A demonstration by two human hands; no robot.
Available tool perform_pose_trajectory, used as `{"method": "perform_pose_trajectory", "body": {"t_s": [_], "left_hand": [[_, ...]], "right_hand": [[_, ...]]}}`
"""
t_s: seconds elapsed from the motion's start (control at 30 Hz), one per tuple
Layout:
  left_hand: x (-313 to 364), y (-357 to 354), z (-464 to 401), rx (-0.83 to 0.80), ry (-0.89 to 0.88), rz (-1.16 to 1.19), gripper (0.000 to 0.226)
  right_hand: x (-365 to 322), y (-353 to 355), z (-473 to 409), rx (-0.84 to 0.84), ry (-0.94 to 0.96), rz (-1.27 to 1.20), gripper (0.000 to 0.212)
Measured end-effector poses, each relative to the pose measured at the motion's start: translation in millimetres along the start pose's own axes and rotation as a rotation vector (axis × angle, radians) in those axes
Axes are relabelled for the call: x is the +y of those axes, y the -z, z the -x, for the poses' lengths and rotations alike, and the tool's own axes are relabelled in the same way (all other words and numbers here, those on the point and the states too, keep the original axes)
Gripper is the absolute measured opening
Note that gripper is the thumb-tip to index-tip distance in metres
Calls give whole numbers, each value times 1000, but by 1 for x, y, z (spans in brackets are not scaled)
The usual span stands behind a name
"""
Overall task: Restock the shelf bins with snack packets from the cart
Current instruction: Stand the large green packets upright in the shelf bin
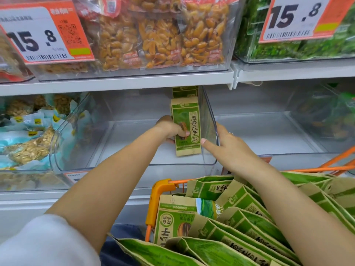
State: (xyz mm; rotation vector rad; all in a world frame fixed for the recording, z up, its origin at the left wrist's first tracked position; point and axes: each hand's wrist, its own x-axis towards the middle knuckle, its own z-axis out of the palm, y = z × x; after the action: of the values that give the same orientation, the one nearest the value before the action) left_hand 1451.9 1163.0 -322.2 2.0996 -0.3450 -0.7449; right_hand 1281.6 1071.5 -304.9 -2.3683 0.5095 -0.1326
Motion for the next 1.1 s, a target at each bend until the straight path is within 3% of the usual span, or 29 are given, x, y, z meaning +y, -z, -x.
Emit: {"method": "perform_pose_trajectory", "body": {"t_s": [0.17, 0.3, 0.4, 0.47, 0.53, 0.6, 0.8, 1.1], "left_hand": [[-2, 5, -16, -48, 26, 6, 40], [-1, 1, -33, 234, -134, -95, 72], [2, -6, -36, 392, -226, -166, 81], [1, -10, -38, 441, -250, -80, 89], [-2, -10, -41, 453, -235, -21, 113], [-5, -8, -46, 379, -181, -5, 132], [-17, -7, -51, 90, -258, 111, 90], [-14, -6, -49, -20, -306, 278, 89]], "right_hand": [[2, -2, -3, -10, -17, 27, 62], [4, -3, -5, -17, -23, 73, 68], [3, -2, -5, -18, -29, 94, 70], [2, -2, -5, -22, -27, 105, 72], [1, -2, -5, -28, -31, 117, 73], [0, -2, -5, -32, -35, 126, 74], [0, -2, -4, -31, -45, 116, 73], [-1, -1, -3, -36, -36, 102, 70]]}}
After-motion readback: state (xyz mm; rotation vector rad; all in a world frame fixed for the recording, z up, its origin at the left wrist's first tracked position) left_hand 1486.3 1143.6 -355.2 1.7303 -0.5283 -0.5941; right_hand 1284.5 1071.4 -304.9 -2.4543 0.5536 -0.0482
